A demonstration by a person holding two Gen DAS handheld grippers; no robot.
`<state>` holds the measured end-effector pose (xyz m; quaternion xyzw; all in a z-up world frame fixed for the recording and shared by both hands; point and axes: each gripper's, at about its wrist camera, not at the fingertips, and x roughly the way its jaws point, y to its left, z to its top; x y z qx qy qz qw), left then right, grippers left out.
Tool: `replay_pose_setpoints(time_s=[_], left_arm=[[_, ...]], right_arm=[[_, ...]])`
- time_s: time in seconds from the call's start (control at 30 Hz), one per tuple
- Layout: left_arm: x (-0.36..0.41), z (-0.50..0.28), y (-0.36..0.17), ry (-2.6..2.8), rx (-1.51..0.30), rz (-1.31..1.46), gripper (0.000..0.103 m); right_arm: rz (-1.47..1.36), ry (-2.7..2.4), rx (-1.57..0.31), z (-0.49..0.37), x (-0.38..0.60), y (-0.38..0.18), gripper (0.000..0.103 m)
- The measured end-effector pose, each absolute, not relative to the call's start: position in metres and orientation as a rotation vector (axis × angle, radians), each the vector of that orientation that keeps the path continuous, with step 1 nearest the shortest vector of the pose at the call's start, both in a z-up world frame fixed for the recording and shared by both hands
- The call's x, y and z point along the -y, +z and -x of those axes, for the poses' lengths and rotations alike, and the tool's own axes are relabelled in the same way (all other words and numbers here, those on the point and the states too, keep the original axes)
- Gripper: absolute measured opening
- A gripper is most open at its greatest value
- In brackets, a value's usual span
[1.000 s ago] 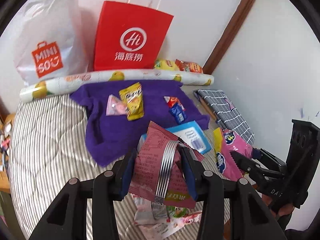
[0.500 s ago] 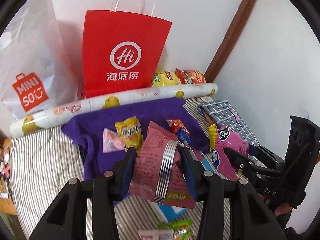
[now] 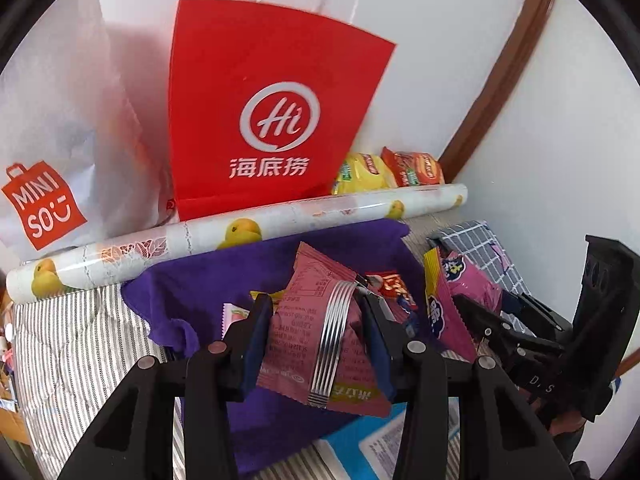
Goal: Organize snacks
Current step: 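Carry the pink bag and pink-red wrapper over the purple towel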
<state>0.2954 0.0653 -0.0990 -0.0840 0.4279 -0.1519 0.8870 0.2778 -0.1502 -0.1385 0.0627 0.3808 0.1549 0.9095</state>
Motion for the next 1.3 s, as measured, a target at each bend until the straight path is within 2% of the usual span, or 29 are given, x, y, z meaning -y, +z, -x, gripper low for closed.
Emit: replay_pose_setpoints(time_s=[0.7,1.3], left_arm=[[-0.087,-0.324,-0.139,-0.260,-0.977,0.228,0.043],[-0.086,-0.333,-0.151,-0.255,-1.002,0.236,0.043]], right_arm=[[-0.152,0.360,-0.889,-0.325,0.135,-0.197,0.063],[-0.091,0.317,-0.941,-0.326,0.128,-0.212,0.063]])
